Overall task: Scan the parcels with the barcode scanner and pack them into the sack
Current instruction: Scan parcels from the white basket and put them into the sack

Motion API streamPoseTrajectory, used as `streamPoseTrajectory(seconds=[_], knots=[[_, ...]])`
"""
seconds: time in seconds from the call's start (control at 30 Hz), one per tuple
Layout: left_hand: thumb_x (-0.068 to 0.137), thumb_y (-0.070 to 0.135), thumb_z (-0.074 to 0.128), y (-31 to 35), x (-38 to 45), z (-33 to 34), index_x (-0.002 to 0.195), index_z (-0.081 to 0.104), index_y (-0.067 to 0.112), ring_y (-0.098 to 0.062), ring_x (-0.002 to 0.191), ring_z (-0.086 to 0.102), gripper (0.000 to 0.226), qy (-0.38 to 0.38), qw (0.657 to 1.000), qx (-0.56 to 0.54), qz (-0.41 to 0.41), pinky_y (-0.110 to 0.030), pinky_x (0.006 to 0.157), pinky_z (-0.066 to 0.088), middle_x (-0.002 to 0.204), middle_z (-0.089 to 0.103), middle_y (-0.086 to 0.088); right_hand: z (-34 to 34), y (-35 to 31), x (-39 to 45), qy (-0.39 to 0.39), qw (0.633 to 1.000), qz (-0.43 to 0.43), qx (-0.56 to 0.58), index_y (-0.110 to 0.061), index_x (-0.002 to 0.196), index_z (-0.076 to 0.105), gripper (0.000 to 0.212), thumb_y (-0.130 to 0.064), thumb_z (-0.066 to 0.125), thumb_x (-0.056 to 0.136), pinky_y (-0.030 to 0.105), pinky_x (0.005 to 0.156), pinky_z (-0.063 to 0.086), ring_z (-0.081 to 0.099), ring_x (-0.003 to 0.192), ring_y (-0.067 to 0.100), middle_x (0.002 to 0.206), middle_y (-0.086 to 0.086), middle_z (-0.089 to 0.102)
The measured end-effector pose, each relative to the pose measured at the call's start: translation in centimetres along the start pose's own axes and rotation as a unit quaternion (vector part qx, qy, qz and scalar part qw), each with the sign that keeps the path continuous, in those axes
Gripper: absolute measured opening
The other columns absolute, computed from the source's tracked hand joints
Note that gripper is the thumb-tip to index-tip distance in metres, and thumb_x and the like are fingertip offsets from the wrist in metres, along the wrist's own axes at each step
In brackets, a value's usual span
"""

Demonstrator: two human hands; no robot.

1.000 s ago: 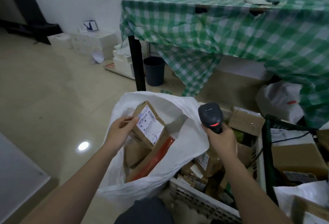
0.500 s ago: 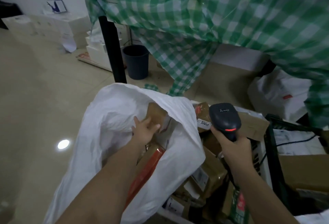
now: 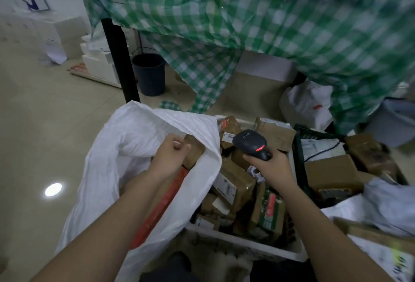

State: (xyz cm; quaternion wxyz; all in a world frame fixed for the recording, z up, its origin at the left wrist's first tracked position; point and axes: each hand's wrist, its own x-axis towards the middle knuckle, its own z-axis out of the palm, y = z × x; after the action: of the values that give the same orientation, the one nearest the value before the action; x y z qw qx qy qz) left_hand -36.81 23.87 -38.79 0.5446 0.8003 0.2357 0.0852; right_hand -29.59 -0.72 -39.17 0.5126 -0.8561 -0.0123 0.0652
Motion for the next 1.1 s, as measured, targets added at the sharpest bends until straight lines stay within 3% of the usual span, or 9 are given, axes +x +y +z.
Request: streamPoseTrajectory(seconds=[0.13,0.3,0.4,0.57,0.67,0.77,0.87,0.93,1.1], knots=[[0.092,0.02,0.06,3.7,-1.7,1.9,0.104,0.055,0.02,-0.012,0.087,0.059,0.013,-0.025,0.998,0.024,0.056,-0.024,0.073,0.049,0.097,0.059,0.005,-3.7,0.7,-1.7,-0.003,0.999,0.02,-0.025,-0.011,0.084,0.07,0.027,-0.035,0.081,0.076,0.028,0.059,0.055,0.067,0.068,0.016,0.073,0.005,0.069],[0.089,0.005,0.057,5.3,-2.0,7.4,0.118,0.06,0.018,-0.02,0.119,0.048,0.032,-0.067,0.952,0.201,0.223,-0.035,0.101,0.044,0.128,0.053,-0.003,-6.8,2.4,-2.3,0.003,0.998,0.04,-0.048,-0.011,0.069,0.065,0.03,-0.036,0.079,0.078,0.027,0.054,0.043,0.059,0.061,0.012,0.063,0.004,0.062],[0.087,0.006,0.06,5.1,-1.5,11.9,0.135,0.051,0.014,-0.028,0.132,0.038,0.049,-0.228,0.868,0.339,0.282,-0.037,0.109,0.033,0.142,0.044,-0.008,-8.1,3.4,-1.7,0.026,0.998,0.05,-0.024,-0.017,0.063,0.059,0.03,-0.032,0.079,0.079,0.016,0.044,0.037,0.052,0.054,0.006,0.057,-0.002,0.056],[0.083,0.014,0.072,2.2,0.5,17.6,0.154,-0.001,0.031,-0.026,0.148,-0.008,0.103,-0.437,0.671,0.564,0.202,-0.043,0.12,0.015,0.162,-0.011,0.0,-9.2,5.3,0.3,-0.001,0.996,0.088,0.033,-0.008,0.073,0.065,0.025,-0.028,0.081,0.078,0.017,0.043,0.042,0.056,0.043,0.005,0.055,0.003,0.06],[0.081,0.01,0.074,1.2,1.6,18.9,0.153,-0.01,0.032,-0.024,0.148,-0.009,0.112,-0.445,0.617,0.621,0.187,-0.041,0.119,0.013,0.161,-0.013,0.002,-9.3,6.0,1.4,-0.018,0.996,0.081,0.029,-0.005,0.071,0.066,0.029,-0.029,0.08,0.078,0.018,0.044,0.044,0.057,0.043,0.006,0.055,0.005,0.061],[0.08,0.011,0.074,1.0,2.8,19.1,0.154,-0.002,0.024,-0.025,0.149,0.003,0.107,-0.429,0.602,0.641,0.205,-0.041,0.119,0.017,0.162,-0.002,-0.003,-9.3,6.4,2.3,-0.016,0.995,0.078,0.051,0.002,0.074,0.066,0.031,-0.025,0.08,0.079,0.019,0.043,0.047,0.058,0.042,0.009,0.053,0.008,0.061],[0.069,0.024,0.082,0.7,4.1,19.1,0.15,0.021,0.018,-0.029,0.136,0.034,0.102,-0.415,0.607,0.627,0.259,-0.041,0.109,0.034,0.152,0.029,-0.009,-9.3,6.9,2.7,-0.025,0.994,0.088,0.062,0.004,0.077,0.067,0.03,-0.024,0.079,0.08,0.019,0.043,0.047,0.058,0.042,0.009,0.055,0.009,0.062],[0.066,0.031,0.084,0.6,4.6,18.7,0.148,0.021,0.016,-0.029,0.131,0.036,0.104,-0.409,0.652,0.59,0.244,-0.041,0.105,0.038,0.146,0.032,-0.008,-9.5,7.1,2.6,-0.022,0.994,0.091,0.058,0.001,0.076,0.068,0.03,-0.027,0.079,0.08,0.022,0.046,0.049,0.061,0.046,0.01,0.057,0.011,0.064],[0.06,0.049,0.086,3.6,4.1,16.6,0.145,0.029,0.02,-0.019,0.125,0.044,0.106,-0.29,0.905,0.262,0.17,-0.039,0.106,0.041,0.138,0.042,0.0,-11.0,6.3,1.9,0.046,0.983,0.094,0.152,0.0,0.091,0.069,0.03,-0.027,0.077,0.081,0.037,0.067,0.054,0.065,0.067,0.022,0.08,0.019,0.07]])
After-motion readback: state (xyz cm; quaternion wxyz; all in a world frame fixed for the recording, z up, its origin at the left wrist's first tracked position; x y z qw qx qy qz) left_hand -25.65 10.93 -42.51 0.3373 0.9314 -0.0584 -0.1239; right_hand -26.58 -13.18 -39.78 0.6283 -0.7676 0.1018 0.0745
